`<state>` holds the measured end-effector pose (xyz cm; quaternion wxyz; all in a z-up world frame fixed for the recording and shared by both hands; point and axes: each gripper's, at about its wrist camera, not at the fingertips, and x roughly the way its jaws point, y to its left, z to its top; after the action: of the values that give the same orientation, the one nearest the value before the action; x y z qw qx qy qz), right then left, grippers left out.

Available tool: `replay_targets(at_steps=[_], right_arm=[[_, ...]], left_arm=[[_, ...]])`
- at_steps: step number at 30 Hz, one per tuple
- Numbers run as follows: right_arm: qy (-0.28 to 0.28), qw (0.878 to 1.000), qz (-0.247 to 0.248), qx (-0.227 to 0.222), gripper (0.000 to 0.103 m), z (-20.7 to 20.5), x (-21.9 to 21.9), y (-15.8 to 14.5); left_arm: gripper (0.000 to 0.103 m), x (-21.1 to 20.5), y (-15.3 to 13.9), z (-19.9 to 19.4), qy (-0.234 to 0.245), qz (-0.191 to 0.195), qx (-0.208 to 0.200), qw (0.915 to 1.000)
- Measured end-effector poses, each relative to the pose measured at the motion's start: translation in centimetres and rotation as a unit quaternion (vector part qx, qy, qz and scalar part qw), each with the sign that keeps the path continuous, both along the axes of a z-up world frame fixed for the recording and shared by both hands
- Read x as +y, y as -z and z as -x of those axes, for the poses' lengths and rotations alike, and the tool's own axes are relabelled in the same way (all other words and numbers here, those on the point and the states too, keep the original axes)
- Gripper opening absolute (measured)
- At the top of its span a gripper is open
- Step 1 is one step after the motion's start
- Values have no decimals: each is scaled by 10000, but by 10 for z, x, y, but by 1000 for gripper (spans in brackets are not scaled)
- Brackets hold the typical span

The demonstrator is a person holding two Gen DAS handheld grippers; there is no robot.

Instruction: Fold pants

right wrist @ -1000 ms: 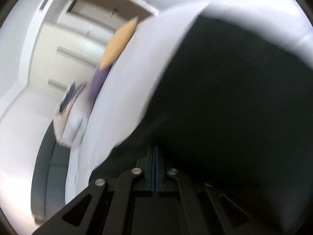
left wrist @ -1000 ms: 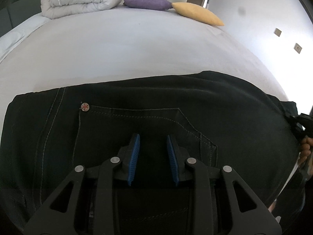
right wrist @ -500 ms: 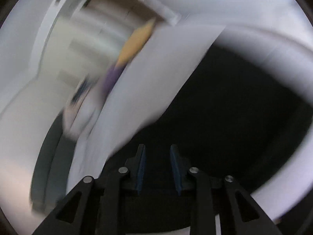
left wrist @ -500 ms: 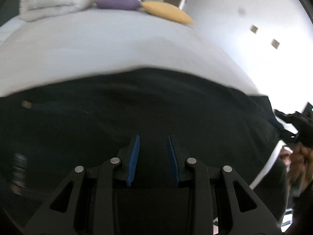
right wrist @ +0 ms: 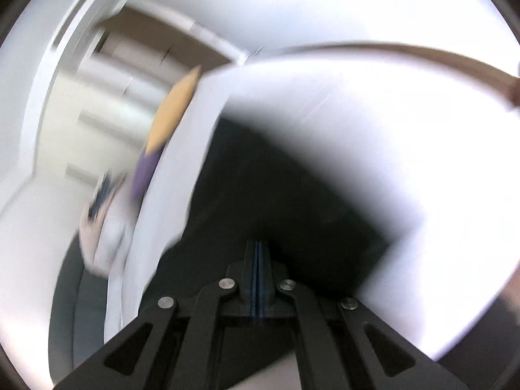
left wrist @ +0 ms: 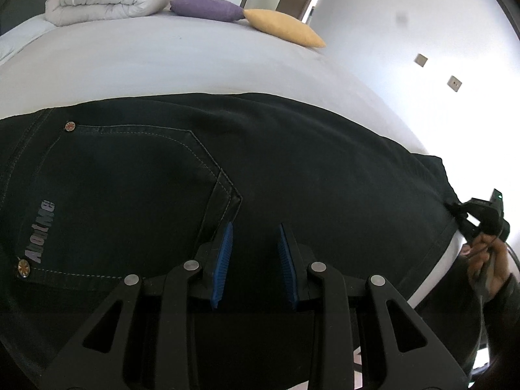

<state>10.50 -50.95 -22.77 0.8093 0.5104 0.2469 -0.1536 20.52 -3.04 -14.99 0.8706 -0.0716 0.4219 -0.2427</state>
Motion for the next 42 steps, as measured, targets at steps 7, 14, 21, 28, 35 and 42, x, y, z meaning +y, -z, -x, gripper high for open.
replay_targets(at_steps=[7,14,21,28,35,42], right_arm=[[1253,9918,220,-87,45,80,-31,-47],[775,9954,-428,-373,52,80,-8,-39],[578,9936,-963,-123,51,57,5,0],[605,9882,-1271,-602,51,34,5,7],[682,9797,-1620,-963,14,27,-5,22],[513,9917,-976,-659,12,20,4,5]], left_arm=[[28,5,-24,26,-174,-149,-108,9997],[28,-33,-37,25,54,202,33,9998],[28,-40,-9,15,89,298,400,9987],[28,-48,-8,12,135,155,358,9991],[28,-44,-4,11,132,129,384,9991],[28,-46,-4,10,109,93,404,9991]])
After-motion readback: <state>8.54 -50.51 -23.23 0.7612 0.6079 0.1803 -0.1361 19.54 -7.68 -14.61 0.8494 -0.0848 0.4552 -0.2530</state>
